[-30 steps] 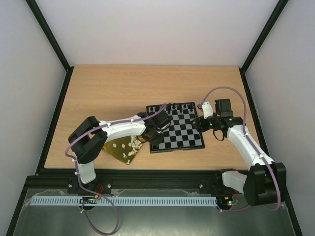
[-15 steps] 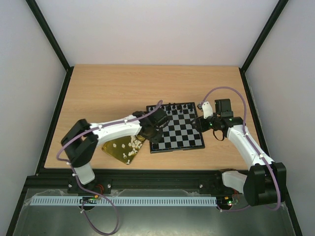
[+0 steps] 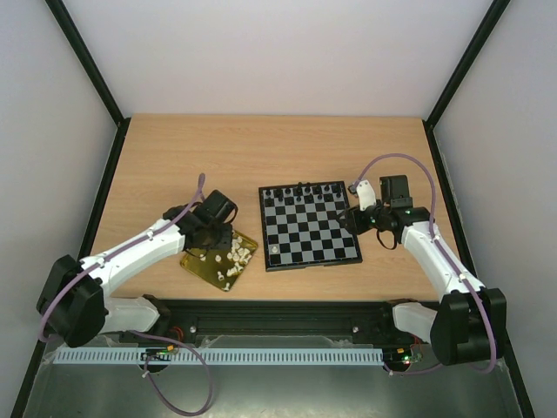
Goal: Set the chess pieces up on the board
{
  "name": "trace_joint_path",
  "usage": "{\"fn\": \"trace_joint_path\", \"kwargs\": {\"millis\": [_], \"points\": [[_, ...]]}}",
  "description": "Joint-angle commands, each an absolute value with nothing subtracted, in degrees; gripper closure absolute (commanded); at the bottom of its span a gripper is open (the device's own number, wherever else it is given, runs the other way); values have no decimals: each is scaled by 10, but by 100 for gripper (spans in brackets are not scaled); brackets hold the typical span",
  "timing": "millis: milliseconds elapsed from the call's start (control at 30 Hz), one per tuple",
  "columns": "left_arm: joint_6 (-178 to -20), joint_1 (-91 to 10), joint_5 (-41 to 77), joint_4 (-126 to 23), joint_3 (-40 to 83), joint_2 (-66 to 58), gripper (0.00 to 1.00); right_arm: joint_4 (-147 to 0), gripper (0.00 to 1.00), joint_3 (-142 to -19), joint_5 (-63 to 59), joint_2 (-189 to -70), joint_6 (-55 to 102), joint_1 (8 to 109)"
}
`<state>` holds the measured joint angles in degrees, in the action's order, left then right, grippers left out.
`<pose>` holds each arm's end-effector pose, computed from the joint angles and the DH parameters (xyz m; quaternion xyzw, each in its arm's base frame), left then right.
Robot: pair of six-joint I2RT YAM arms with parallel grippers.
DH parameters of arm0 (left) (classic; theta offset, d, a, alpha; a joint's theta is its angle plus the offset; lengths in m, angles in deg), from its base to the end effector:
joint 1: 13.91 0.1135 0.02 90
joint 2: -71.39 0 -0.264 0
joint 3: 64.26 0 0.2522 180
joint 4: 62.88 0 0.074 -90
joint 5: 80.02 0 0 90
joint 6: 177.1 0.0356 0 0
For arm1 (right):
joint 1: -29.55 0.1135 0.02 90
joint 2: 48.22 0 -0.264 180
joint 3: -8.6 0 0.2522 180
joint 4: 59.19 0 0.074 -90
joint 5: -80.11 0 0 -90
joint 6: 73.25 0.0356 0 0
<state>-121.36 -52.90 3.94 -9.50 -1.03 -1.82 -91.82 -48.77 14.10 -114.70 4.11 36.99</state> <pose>0.1898 -0.1488 0.2247 0.0280 0.9714 -0.0961 0.2152 0.2392 0.0458 0.2447 -0.2393 0.8642 0.1713 0.4081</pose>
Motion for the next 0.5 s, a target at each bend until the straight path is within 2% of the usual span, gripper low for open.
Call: {"fn": "trace_joint_path", "kwargs": {"millis": [0, 200, 467], "points": [[-1226, -516, 35, -78, -24, -19, 70, -925, 46, -481, 169, -1127, 29, 366], [-1253, -513, 39, -67, -35, -45, 75, -937, 45, -483, 222, -1134, 29, 366], [-1286, -522, 39, -89, -71, -41, 75, -941, 45, -504, 241, -1169, 37, 368]]}}
